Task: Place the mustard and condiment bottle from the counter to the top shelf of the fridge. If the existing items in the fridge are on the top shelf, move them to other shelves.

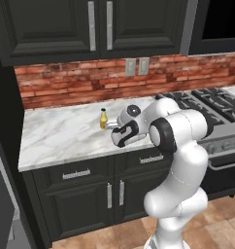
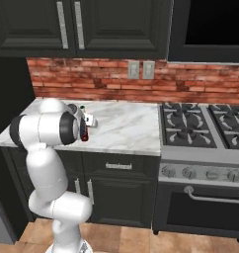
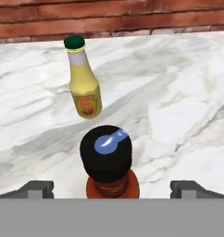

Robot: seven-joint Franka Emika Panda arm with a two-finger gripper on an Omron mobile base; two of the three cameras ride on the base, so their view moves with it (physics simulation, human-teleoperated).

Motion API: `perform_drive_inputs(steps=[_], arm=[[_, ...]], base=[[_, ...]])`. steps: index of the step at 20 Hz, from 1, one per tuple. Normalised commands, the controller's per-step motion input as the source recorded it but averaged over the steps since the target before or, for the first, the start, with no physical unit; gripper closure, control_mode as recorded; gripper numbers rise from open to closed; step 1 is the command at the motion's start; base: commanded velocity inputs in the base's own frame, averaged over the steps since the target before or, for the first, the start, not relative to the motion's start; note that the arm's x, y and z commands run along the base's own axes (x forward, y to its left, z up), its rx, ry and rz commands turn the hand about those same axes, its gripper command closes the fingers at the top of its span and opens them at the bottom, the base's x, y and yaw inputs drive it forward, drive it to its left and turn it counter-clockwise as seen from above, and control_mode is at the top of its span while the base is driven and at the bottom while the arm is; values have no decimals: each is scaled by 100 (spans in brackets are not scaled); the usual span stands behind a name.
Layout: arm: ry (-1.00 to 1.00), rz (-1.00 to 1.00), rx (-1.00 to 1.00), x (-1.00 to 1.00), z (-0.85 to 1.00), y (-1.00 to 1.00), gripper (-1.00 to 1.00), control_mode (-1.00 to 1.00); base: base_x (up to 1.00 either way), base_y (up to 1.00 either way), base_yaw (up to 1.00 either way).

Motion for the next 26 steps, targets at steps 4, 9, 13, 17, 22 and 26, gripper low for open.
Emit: perform_drive_inputs(steps=[4,9,13,17,22,26], arm=[[-4,0,0,9,-16,0,-100,-100],[-9,0,0,10,-1,0,-100,-100],[-11,0,0,2,0,0,-100,-100],[-8,0,0,0,0,8,-100,-100],[-7,0,-1,0,-3,21,-100,-100],[-6,0,-3,0,-3,29,-100,-100]], base=[[0,0,0],[0,0,0],[0,0,0],[0,0,0],[0,0,0],[0,0,0]])
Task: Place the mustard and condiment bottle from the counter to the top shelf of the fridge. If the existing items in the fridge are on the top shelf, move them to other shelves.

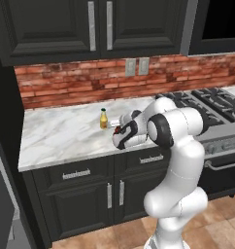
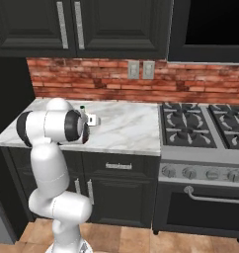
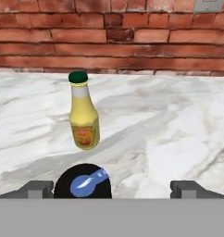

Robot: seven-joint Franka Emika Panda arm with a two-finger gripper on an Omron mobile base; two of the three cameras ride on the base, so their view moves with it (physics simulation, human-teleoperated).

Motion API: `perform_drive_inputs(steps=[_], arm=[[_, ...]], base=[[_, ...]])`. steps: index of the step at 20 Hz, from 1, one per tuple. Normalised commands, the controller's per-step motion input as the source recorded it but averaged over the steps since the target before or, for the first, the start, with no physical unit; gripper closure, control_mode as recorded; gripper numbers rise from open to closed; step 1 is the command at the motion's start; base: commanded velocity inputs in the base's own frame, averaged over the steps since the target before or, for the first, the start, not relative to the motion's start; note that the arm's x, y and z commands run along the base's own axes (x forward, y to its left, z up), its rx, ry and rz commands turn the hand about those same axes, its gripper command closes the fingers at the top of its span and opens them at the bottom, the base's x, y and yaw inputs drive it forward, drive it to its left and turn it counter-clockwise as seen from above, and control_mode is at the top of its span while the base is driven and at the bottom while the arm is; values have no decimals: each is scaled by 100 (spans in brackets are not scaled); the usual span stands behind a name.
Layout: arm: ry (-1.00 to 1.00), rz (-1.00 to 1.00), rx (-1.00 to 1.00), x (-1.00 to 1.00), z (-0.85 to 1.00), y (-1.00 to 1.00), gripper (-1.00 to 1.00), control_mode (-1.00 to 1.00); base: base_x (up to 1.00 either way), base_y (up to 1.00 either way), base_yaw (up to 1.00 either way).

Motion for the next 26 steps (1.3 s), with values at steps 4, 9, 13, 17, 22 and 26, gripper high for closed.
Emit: perform_drive_inputs(steps=[4,9,13,17,22,26], arm=[[-4,0,-3,0,-13,30,-100,-100],[-5,0,-2,0,-22,14,-100,-100],[-3,0,0,0,-1,4,100,-100],[0,0,0,1,0,3,100,-100],[0,0,0,-2,1,0,100,-100],[-5,0,0,-23,35,0,100,-100]], base=[[0,0,0],[0,0,0],[0,0,0],[0,0,0],[0,0,0],[0,0,0]])
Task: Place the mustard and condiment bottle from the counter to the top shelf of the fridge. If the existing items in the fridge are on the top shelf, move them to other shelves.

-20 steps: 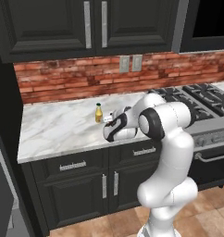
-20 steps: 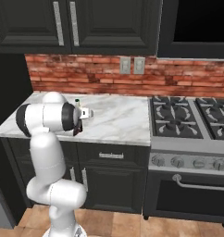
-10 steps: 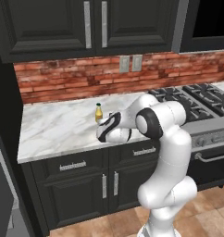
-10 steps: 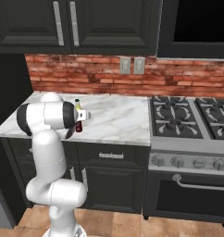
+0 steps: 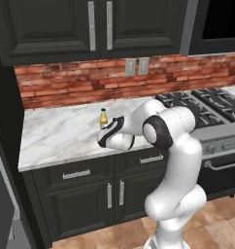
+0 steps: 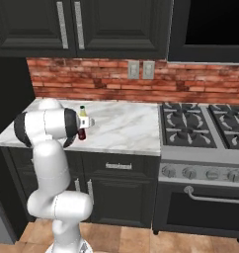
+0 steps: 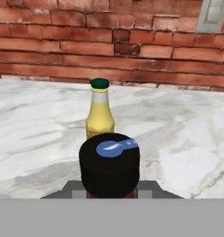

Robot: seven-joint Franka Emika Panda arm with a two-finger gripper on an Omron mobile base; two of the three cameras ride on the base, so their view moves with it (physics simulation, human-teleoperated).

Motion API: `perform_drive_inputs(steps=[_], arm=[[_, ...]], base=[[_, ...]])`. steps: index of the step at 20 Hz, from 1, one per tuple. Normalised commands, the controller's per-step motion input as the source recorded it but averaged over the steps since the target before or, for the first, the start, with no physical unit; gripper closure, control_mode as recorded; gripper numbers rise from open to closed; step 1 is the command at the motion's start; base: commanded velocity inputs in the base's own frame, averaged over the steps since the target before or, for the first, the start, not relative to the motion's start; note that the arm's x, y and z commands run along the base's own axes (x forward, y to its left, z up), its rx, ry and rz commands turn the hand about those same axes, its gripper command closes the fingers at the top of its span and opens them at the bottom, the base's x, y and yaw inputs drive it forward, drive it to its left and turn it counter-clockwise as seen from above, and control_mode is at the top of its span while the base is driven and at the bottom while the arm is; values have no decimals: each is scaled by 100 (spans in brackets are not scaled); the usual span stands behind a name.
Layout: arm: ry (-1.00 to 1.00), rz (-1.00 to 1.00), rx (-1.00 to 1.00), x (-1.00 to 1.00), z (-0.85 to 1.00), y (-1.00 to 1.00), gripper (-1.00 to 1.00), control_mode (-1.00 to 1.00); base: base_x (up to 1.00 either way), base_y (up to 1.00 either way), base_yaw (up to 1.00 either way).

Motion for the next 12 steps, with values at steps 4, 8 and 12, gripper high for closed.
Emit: perform_drive_inputs(steps=[4,8,12], arm=[[-6,0,0,-26,63,0,100,-100],[-6,0,0,-23,60,0,100,-100],[-9,-3,0,-44,63,-1,100,-100]], base=[[0,0,0],[0,0,0],[0,0,0]])
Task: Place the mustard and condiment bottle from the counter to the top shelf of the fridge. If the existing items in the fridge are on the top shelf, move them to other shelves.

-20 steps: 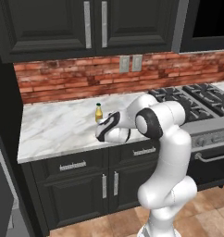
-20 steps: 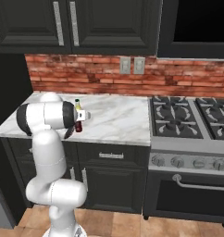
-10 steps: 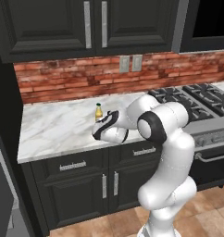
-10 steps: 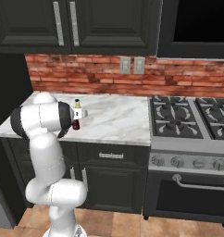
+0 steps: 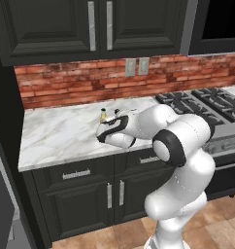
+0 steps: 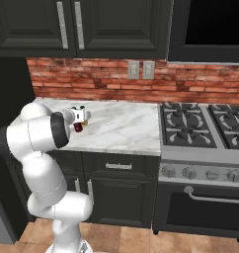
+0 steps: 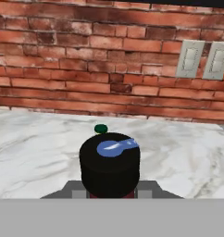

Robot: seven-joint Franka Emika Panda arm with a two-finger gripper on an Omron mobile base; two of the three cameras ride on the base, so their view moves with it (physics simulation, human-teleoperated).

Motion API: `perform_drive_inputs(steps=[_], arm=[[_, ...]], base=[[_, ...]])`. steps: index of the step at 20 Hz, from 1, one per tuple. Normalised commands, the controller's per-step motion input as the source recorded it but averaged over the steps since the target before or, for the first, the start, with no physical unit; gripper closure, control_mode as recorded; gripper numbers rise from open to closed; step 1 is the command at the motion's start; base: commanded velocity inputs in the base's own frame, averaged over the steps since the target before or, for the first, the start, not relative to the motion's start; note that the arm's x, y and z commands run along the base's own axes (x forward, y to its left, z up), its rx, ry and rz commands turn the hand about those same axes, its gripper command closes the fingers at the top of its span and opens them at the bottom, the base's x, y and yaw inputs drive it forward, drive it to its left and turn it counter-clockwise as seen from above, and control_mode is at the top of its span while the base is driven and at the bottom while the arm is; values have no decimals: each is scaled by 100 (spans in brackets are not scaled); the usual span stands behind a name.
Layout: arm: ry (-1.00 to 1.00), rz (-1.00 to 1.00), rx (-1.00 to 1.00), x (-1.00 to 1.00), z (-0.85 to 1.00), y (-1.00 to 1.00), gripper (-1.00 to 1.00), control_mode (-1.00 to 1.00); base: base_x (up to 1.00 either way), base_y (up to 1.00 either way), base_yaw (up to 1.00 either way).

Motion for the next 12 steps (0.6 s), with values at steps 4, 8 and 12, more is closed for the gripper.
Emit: perform_drive_inputs(steps=[4,8,12], arm=[[-6,-6,0,-84,76,-1,100,-100],[-7,-11,0,-90,75,0,100,-100],[-6,-10,0,-45,51,0,100,-100]], base=[[0,0,0],[0,0,0],[0,0,0]])
